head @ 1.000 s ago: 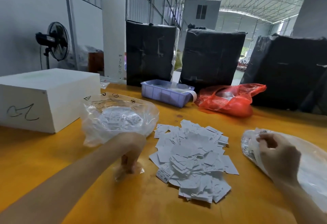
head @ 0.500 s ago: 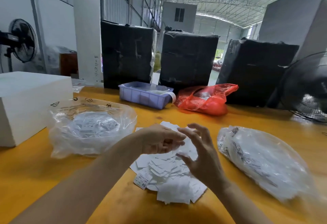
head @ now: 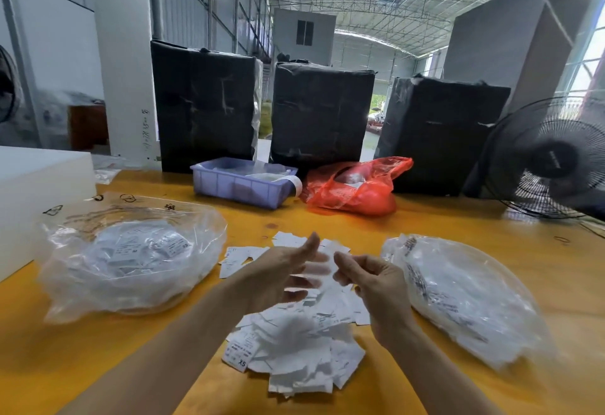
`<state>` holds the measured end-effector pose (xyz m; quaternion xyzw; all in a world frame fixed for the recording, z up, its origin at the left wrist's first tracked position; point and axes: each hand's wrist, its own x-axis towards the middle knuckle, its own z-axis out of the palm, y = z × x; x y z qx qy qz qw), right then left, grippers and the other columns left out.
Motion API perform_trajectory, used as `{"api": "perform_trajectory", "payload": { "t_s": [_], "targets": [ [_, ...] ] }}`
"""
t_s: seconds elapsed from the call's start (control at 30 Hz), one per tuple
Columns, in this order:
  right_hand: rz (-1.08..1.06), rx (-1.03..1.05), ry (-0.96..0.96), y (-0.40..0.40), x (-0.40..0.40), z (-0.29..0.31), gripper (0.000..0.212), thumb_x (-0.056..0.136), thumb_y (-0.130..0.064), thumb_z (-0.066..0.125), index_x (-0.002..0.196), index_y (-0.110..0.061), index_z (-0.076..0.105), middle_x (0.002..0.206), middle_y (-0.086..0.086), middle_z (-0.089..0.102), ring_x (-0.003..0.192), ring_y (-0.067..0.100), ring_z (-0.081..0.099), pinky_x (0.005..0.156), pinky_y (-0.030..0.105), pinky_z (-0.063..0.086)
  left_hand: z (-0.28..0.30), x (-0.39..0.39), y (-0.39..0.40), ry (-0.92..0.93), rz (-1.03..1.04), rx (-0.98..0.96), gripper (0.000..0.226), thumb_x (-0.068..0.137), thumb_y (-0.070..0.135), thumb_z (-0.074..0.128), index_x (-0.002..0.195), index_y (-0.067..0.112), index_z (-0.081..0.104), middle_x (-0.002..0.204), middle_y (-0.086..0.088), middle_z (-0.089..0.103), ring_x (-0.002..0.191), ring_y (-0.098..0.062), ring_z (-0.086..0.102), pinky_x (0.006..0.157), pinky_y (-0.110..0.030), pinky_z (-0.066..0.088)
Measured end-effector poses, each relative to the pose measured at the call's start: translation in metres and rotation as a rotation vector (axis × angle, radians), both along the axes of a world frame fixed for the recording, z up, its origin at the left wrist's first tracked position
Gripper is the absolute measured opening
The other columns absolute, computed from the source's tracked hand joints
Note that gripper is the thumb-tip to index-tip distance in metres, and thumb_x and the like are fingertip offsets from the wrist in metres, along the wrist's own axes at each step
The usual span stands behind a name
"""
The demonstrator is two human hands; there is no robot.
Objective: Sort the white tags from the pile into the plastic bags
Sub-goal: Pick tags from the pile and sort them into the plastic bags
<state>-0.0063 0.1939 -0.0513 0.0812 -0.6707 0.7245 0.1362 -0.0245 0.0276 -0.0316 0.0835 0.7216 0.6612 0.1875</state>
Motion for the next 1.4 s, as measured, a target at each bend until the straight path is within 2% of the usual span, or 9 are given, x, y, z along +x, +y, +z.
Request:
{"api": "perform_trajectory", "payload": {
  "t_s": [0.27,0.37,0.53,0.7,0.87,1.03,1.23,1.3,1.4],
  "targets": [
    [0.091,0.045,-0.059,-0.002,-0.002,-0.004,0.025,0.085,-0.023,0.065,0.066,-0.008,0.069,0.056,0.005,0.064,0.049,0.005,0.056,0.047,0.011,0.04,-0.011,0.001,0.009,0.05,0.104,0.145,0.025,0.068,0.031,0.075,0.087,0.015,0.077,0.09,-0.006,0.075,0.081,-0.013,0.071,0.062,-0.018,0.047],
    [0.109,0.14,-0.049,-0.001,-0.004,-0.006,0.022,0.087,-0.018,0.064,0.073,-0.002,0.07,0.061,0.009,0.064,0.051,0.005,0.055,0.05,0.011,0.04,-0.011,0.0,0.005,0.016,0.085,0.142,0.037,0.065,0.028,0.078,0.098,0.013,0.075,0.095,-0.01,0.074,0.089,-0.017,0.071,0.057,-0.018,0.044],
    [0.126,0.167,-0.023,0.001,-0.006,-0.009,0.015,0.082,-0.008,0.07,0.073,0.003,0.07,0.06,0.009,0.066,0.054,0.008,0.058,0.053,0.014,0.045,-0.011,-0.001,0.004,-0.01,0.032,0.197,0.042,0.056,0.019,0.082,0.095,0.005,0.075,0.084,-0.017,0.072,0.069,-0.013,0.07,0.046,-0.014,0.045],
    [0.068,0.181,-0.074,0.003,-0.011,-0.01,0.03,0.088,-0.028,0.062,0.076,-0.002,0.069,0.066,0.007,0.07,0.053,0.011,0.062,0.049,0.013,0.043,-0.017,-0.005,0.003,0.076,0.217,0.121,0.009,0.069,0.005,0.079,0.077,0.005,0.075,0.071,-0.007,0.073,0.059,-0.011,0.065,0.054,-0.015,0.051],
    [-0.217,0.815,0.121,0.021,-0.02,-0.024,0.009,0.089,-0.016,0.064,0.092,-0.011,0.071,0.083,-0.004,0.07,0.074,0.009,0.062,0.068,0.021,0.05,-0.016,-0.017,-0.011,0.127,0.439,0.161,0.009,0.074,0.007,0.077,0.08,0.003,0.071,0.067,-0.003,0.071,0.059,-0.009,0.062,0.05,-0.013,0.047],
    [0.09,1.159,0.104,0.018,-0.023,-0.032,0.043,0.073,-0.047,0.075,0.111,-0.026,0.067,0.111,-0.01,0.066,0.106,0.007,0.051,0.091,0.024,0.04,-0.022,-0.018,-0.013,0.094,0.488,0.171,0.016,0.069,0.005,0.081,0.076,0.002,0.067,0.061,-0.005,0.068,0.056,-0.011,0.064,0.046,-0.014,0.046],
    [0.031,1.394,0.332,0.019,-0.02,-0.028,0.023,0.092,-0.04,0.055,0.096,-0.024,0.071,0.088,-0.005,0.072,0.08,0.013,0.061,0.073,0.027,0.038,-0.023,-0.015,-0.009,0.115,0.45,0.16,0.02,0.066,0.001,0.081,0.076,-0.001,0.064,0.056,-0.005,0.067,0.053,-0.013,0.066,0.046,-0.016,0.045],
    [-0.06,1.339,0.321,0.02,-0.021,-0.027,0.029,0.096,-0.028,0.051,0.077,-0.012,0.066,0.069,0.002,0.066,0.061,0.015,0.057,0.058,0.023,0.034,-0.024,-0.014,-0.008,0.106,0.439,0.172,0.019,0.066,-0.002,0.08,0.077,-0.002,0.064,0.058,-0.007,0.068,0.052,-0.013,0.066,0.045,-0.015,0.046],
    [-0.167,0.757,0.08,0.031,-0.023,-0.017,0.031,0.094,-0.013,0.055,0.066,-0.003,0.062,0.058,0.002,0.062,0.044,0.004,0.054,0.043,0.013,0.033,-0.027,-0.015,-0.007,0.087,0.432,0.175,0.019,0.066,-0.005,0.079,0.078,0.0,0.065,0.064,-0.009,0.07,0.053,-0.014,0.067,0.052,-0.016,0.052]
  ]
}}
